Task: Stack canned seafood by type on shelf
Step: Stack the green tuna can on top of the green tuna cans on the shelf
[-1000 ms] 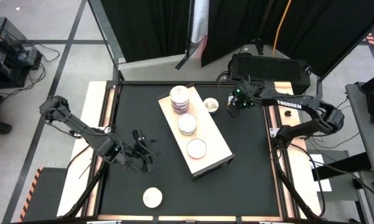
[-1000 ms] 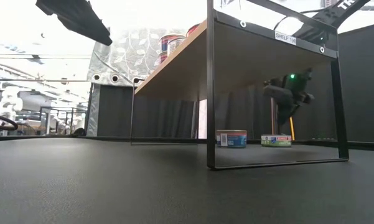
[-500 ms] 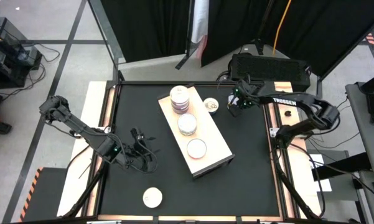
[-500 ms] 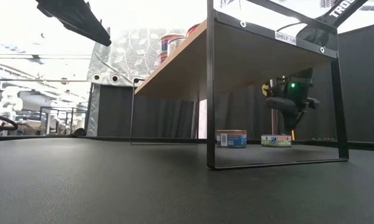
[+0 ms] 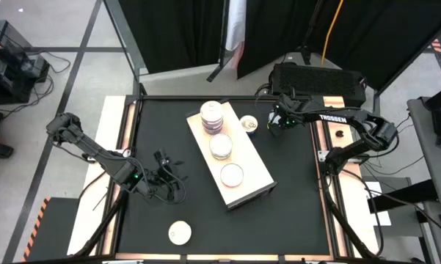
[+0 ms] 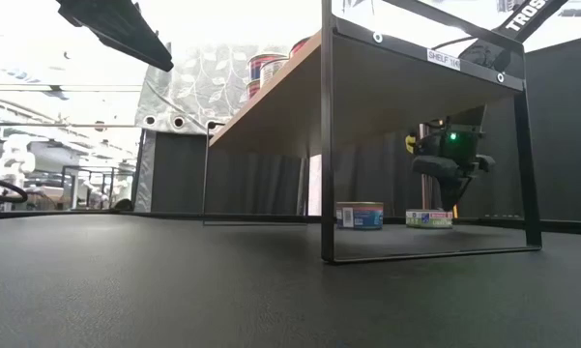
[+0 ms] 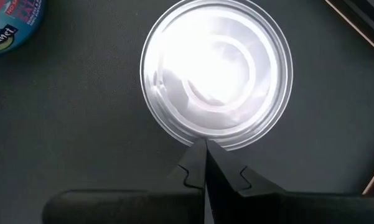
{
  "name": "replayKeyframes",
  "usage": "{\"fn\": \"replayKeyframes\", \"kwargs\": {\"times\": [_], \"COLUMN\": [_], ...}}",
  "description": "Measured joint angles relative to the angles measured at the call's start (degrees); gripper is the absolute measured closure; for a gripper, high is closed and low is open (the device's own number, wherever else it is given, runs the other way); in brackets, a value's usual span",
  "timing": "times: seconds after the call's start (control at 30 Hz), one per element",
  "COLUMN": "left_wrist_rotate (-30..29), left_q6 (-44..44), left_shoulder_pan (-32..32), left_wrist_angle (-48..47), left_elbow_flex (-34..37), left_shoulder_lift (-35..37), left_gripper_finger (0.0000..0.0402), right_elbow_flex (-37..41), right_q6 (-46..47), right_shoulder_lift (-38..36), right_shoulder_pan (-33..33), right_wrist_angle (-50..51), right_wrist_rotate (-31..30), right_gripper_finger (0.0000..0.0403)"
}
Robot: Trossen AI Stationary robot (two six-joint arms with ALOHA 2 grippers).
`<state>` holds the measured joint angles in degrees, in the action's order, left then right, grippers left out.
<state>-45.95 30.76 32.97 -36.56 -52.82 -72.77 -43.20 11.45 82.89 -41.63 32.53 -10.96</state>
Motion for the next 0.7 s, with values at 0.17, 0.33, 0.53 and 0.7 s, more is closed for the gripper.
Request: {"fn": "replayKeyframes", "kwargs": {"times": [0.17,0.33,0.53,0.7], "left_wrist_rotate": [0.0,0.0,0.02,0.02], "left_q6": [0.02,0.06,0.35,0.34], "left_shoulder_pan": [0.0,0.0,0.0,0.0], "left_wrist_angle": [0.0,0.0,-0.02,0.0], "left_elbow_flex": [0.0,0.0,0.0,0.0], "left_shoulder_lift": [0.0,0.0,0.0,0.0], "left_gripper_finger": [0.0148,0.0148,0.0148,0.0148], "right_elbow_flex": [-0.02,0.6,4.54,7.13], "right_q6": [1.57,2.76,4.29,5.26], "right_shoulder_lift": [0.01,0.62,0.66,0.22], "right_shoulder_pan": [0.03,0.52,0.71,1.75], "right_wrist_angle": [2.17,3.98,2.73,0.59], "right_wrist_rotate": [0.07,0.68,0.58,-0.23], "right_gripper_finger": [0.0403,0.0403,0.0402,0.0402]}}
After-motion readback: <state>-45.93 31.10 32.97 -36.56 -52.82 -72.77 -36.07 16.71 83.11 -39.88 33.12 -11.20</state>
